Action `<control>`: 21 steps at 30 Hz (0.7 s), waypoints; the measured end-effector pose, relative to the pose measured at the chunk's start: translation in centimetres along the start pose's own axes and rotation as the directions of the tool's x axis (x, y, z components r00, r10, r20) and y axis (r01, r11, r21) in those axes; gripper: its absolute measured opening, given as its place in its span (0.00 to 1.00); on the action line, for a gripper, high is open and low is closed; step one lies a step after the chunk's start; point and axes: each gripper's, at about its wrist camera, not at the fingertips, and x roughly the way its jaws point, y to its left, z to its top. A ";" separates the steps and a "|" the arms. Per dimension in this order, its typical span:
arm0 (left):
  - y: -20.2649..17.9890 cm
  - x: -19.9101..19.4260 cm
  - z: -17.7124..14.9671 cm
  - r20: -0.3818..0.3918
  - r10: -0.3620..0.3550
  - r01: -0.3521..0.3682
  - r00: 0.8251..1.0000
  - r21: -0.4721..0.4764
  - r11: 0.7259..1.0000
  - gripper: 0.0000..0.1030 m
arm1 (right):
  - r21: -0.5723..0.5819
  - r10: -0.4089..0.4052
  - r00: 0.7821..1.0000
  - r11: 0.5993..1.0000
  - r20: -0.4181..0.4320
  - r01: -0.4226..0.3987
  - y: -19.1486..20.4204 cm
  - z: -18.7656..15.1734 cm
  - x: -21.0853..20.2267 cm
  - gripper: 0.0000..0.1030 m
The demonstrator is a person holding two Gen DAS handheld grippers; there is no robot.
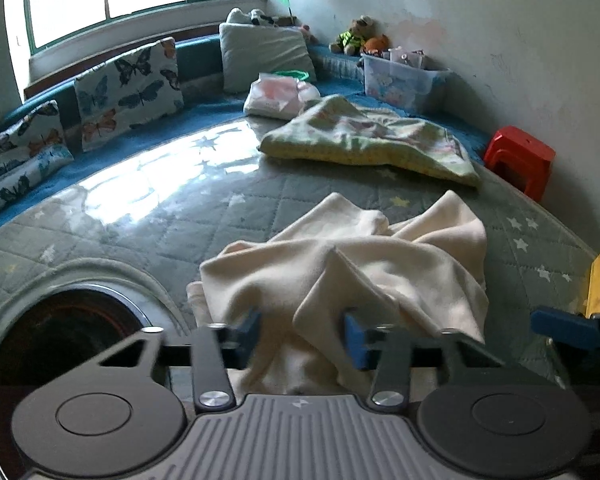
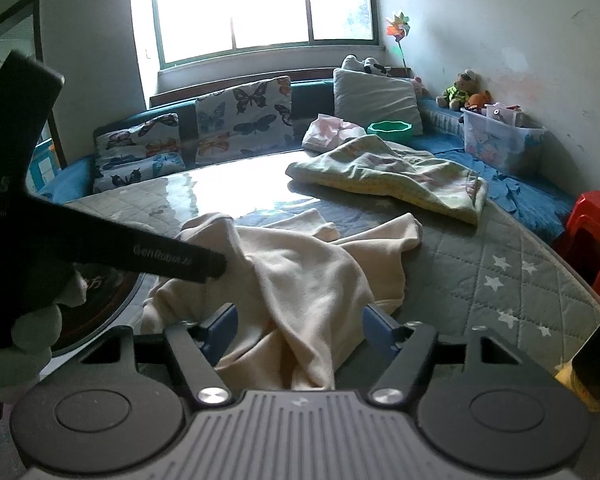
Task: Fold clothes
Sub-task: 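Grasp the cream garment with the left gripper while the right gripper grasps it too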
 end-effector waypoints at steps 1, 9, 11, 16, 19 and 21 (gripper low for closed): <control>0.1 0.1 0.0 -0.002 -0.009 0.009 1.000 -0.003 1.000 0.27 | 0.001 -0.001 1.000 1.000 -0.002 0.001 -0.1 0.1 0.1 0.66; 0.3 -0.2 -0.5 0.010 -0.036 0.037 0.999 -0.025 0.999 0.08 | -0.004 -0.015 1.000 1.000 -0.024 0.015 -0.5 -0.1 1.0 0.58; 0.5 -0.5 -0.6 0.016 -0.040 0.040 0.999 -0.033 0.999 0.08 | -0.011 -0.017 0.999 1.000 -0.028 0.016 -0.5 -0.1 1.1 0.55; 1.1 -1.2 -1.3 0.021 -0.028 0.029 0.999 -0.045 0.999 0.06 | -0.043 -0.026 0.999 0.999 -0.037 0.025 -0.1 -0.3 1.4 0.49; 1.7 -2.0 -2.0 0.029 -0.020 0.021 0.999 -0.050 0.999 0.06 | -0.064 -0.029 0.999 0.998 -0.043 0.026 0.2 -0.4 1.7 0.45; 2.1 -2.5 -2.5 0.035 -0.014 0.016 0.999 -0.053 0.998 0.06 | -0.068 -0.024 0.999 0.997 -0.045 0.021 0.4 -0.5 1.8 0.39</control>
